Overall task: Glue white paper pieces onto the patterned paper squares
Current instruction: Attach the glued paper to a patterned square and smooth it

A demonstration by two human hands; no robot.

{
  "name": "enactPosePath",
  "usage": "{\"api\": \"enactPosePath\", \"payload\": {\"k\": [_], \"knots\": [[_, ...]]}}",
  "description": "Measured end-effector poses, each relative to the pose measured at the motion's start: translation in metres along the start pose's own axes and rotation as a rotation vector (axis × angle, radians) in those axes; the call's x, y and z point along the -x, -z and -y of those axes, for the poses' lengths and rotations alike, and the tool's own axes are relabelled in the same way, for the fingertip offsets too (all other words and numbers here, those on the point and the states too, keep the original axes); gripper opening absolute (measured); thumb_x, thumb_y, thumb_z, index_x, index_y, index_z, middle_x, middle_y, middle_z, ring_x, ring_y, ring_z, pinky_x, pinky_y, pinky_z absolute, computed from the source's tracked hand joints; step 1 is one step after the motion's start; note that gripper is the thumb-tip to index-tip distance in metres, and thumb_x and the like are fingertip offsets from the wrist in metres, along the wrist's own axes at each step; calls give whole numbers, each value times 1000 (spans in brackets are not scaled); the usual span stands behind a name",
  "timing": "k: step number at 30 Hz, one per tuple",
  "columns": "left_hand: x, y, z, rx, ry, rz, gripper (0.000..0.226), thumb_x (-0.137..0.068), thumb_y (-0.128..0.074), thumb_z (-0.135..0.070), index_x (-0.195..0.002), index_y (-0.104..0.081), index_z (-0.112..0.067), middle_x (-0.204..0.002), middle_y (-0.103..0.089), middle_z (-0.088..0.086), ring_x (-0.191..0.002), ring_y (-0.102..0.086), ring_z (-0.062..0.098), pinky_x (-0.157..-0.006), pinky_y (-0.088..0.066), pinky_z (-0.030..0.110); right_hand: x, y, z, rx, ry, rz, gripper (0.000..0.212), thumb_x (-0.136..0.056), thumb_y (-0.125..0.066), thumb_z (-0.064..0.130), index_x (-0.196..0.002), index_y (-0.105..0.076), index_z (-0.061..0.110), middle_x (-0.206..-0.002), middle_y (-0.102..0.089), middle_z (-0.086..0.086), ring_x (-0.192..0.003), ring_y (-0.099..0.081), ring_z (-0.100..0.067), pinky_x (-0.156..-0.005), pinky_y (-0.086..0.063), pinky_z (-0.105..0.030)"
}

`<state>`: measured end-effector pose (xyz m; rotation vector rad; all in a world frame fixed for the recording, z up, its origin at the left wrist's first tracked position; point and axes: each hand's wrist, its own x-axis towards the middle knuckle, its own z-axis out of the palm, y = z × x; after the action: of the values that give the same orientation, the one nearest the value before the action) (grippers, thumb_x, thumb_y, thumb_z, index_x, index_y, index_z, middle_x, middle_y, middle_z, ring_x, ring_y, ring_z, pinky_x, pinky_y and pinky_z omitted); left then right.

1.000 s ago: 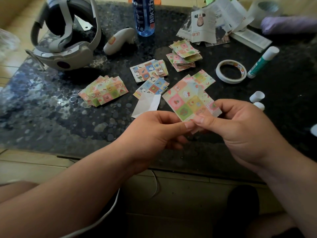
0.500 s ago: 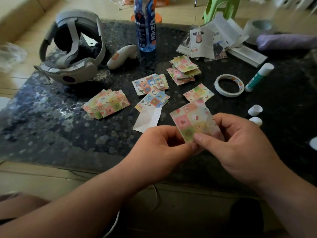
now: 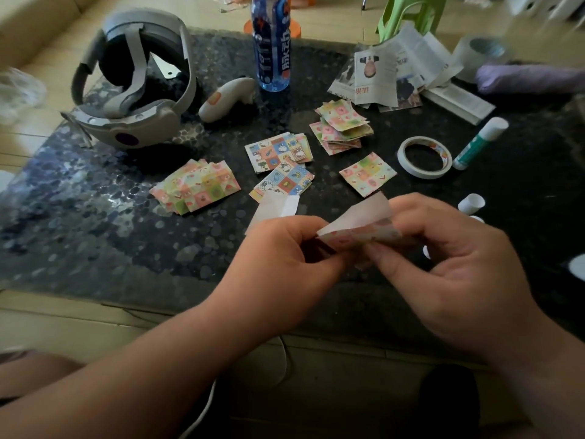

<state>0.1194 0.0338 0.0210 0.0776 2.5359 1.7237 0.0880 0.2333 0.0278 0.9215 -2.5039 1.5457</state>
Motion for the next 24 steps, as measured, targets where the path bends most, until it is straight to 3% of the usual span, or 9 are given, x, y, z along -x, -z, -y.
{"api": "enactPosePath", "payload": {"k": [10, 15, 19, 24], "knots": [[-1, 11, -1, -198, -189, -6, 24, -93, -70, -39, -75, -78, -26, -62, -68, -9, -56, -66, 10, -51, -48, 33, -1, 4, -1, -27, 26, 34, 12, -85, -75, -3, -95, -76, 3, -104, -75, -5, -103, -72, -24, -86, -58, -39], [0, 7, 0, -152, -175, 35, 24, -98, -65, -35, -81, -79, -25, -63, -69, -4, -60, -68, 13, -54, -50, 37, 0, 2, -3, -60, 32, 21, 5, -90, -74, -1, -91, -75, 4, -104, -74, -6, -100, -71, -28, -79, -58, -44], [2, 11, -4, -102, -171, 143, 28, -104, -55, -32, -94, -79, -22, -72, -70, -5, -69, -69, 11, -61, -54, 26, 0, 2, -3, -93, 31, 13, 4, -88, -72, 3, -91, -74, 3, -103, -73, -8, -97, -72, -30, -74, -59, -45], [1, 9, -2, -173, -221, 95, 24, -103, -55, -37, -97, -77, -29, -66, -66, 2, -62, -65, 22, -55, -50, 41, 1, 3, -4, -105, 0, 25, 3, -88, -72, 4, -91, -74, 3, -104, -74, -6, -95, -72, -29, -72, -60, -45]]}}
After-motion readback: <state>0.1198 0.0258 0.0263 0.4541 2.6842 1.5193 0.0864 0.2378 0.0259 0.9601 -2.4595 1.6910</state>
